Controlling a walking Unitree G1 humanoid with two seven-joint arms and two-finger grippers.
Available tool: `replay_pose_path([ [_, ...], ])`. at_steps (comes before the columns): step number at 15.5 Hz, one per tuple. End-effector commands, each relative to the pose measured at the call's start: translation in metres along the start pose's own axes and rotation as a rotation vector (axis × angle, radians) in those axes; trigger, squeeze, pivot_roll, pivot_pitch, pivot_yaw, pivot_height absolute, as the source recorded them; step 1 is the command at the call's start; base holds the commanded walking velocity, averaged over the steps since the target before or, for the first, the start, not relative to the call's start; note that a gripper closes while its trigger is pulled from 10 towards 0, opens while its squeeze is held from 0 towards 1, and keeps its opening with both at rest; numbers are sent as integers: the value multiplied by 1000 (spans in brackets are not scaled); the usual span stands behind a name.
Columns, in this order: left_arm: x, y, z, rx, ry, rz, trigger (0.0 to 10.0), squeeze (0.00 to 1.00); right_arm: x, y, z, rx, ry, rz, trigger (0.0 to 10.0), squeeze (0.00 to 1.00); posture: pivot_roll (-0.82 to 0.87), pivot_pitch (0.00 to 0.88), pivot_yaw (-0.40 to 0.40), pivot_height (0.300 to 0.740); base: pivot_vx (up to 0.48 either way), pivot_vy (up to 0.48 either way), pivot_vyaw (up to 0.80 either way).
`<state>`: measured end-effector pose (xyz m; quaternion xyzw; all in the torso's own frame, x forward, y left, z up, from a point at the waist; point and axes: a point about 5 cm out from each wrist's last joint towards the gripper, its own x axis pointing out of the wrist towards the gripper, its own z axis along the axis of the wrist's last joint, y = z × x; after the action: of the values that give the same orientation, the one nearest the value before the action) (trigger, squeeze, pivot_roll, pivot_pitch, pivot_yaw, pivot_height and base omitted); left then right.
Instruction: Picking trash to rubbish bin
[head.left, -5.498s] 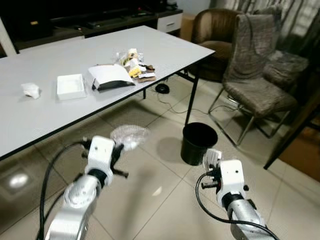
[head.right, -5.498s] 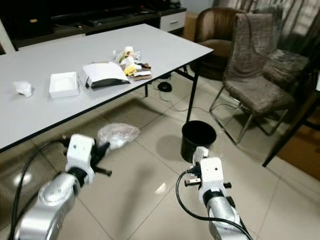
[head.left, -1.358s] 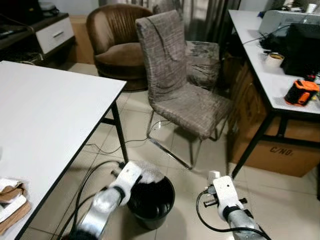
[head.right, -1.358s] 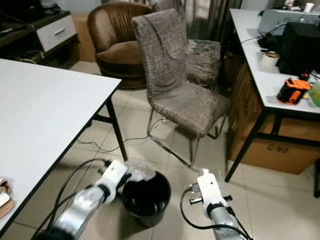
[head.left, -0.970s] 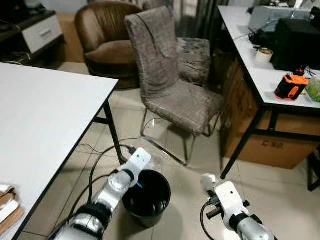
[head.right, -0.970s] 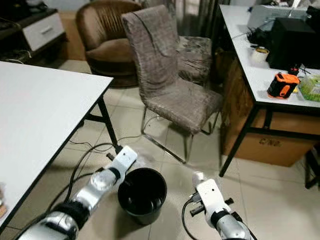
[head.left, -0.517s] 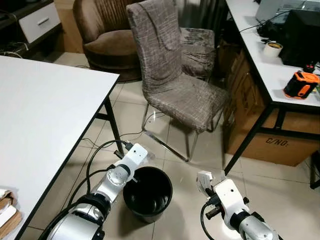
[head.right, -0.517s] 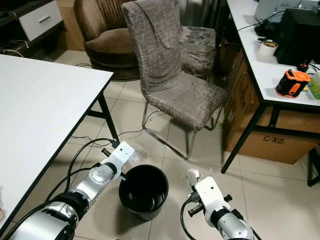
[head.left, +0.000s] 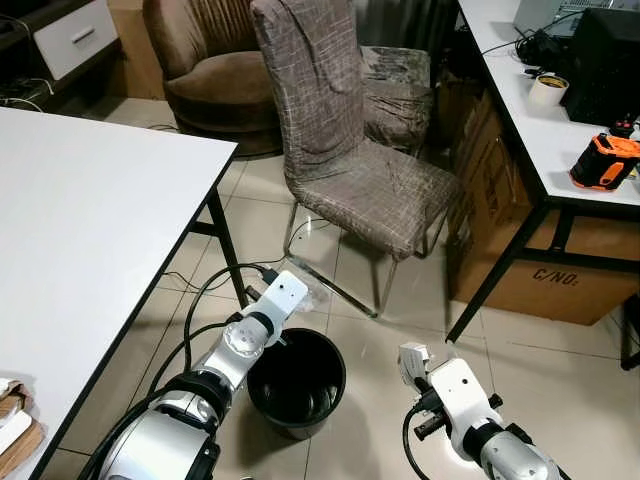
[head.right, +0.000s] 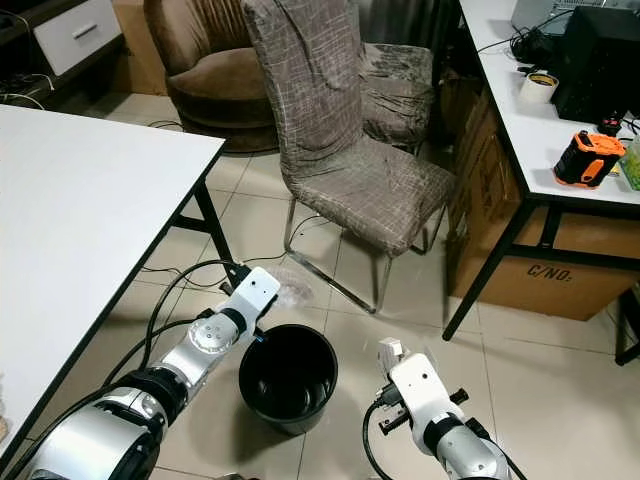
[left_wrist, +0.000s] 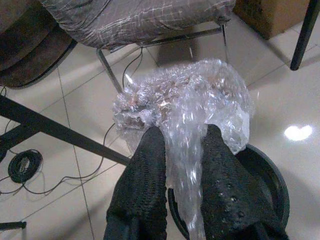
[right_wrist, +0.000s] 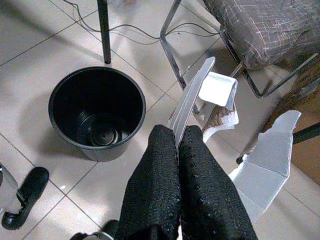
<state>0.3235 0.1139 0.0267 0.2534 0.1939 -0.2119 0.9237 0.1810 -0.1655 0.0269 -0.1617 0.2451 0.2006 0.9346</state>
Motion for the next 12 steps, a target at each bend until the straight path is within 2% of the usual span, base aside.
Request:
replay_pose_path([
  [1,1,0,2,3,-2,-12,10000,1000,-2,-2,2,-5,-2,-20,10000,0,-208,82,21,740,0,0,0],
  [3,1,-2,1,19,3,-30,10000,1000,-1,-2,3,-10,1,-30,10000,0,-206,83,21,740,0,0,0],
  [4,0,-2,0,-5,0,-36,10000,1000,1,-1,4,-17,-2,-28,10000,0,-204,84,19,740,0,0,0],
  [5,1,-3,1,-39,-6,-44,10000,1000,2,-1,5,-25,-5,-27,10000,0,-200,84,18,740,0,0,0],
  [6,1,-7,3,-129,-21,-75,10000,1000,3,-2,6,-27,-7,-30,10000,0,-200,84,18,740,0,0,0],
  [7,1,-11,5,-180,-46,-98,10000,1000,5,-3,7,-43,-9,-37,10000,0,-184,83,12,740,0,0,0],
  [8,0,-13,6,-204,-65,-97,10000,1000,8,-5,8,-29,-13,-54,10000,0,-171,78,9,740,0,0,0],
  [9,-2,-11,2,-224,-81,-78,10000,949,13,-6,9,-21,-19,-66,10000,0,-154,73,4,740,0,0,0],
  [10,-6,-9,-4,-235,-98,-60,10000,0,18,-6,11,-22,-29,-82,10000,0,-135,71,-2,740,0,0,0],
  [11,-8,-8,-7,-240,-102,-56,10000,0,21,-6,12,-22,-33,-89,10000,0,-135,71,-2,740,0,0,0],
  [12,-25,1,-24,-227,-146,-21,10000,0,39,-8,17,-4,-59,-122,10000,0,-98,73,-13,740,0,0,0],
])
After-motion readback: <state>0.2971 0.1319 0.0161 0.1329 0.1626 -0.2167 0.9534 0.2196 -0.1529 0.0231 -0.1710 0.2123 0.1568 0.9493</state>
